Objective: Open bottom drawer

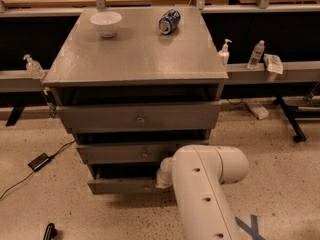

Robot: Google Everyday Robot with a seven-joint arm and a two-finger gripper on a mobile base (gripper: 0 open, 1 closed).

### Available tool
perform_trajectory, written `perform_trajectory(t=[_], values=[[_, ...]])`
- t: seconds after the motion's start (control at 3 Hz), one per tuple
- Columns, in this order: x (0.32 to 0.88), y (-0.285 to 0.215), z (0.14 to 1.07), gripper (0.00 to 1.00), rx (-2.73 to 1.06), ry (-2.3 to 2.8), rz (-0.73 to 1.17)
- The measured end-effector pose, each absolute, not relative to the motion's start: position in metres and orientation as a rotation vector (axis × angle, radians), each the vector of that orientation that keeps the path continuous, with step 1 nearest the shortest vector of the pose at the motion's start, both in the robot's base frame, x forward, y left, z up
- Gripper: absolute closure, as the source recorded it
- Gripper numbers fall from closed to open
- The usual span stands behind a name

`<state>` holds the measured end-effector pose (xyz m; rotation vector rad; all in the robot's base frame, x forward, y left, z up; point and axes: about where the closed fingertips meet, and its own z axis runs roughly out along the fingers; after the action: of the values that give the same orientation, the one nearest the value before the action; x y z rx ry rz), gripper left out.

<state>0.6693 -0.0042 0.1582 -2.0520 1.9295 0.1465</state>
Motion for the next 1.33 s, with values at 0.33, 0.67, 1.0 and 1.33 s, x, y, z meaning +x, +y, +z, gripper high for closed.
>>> perform_trajectory(t=[0.33,0.67,1.0,1.33], values=[[0.6692,-0.0042,0.1582,1.0,-2.052,1.929,0.147],[0.6692,-0.0042,0.1582,1.0,-2.052,1.929,0.147],[0.6692,-0.0042,0.1582,1.0,-2.052,1.929,0.147],[0.669,-0.0042,0.1581,0.78,-2.052,1.929,0.147]])
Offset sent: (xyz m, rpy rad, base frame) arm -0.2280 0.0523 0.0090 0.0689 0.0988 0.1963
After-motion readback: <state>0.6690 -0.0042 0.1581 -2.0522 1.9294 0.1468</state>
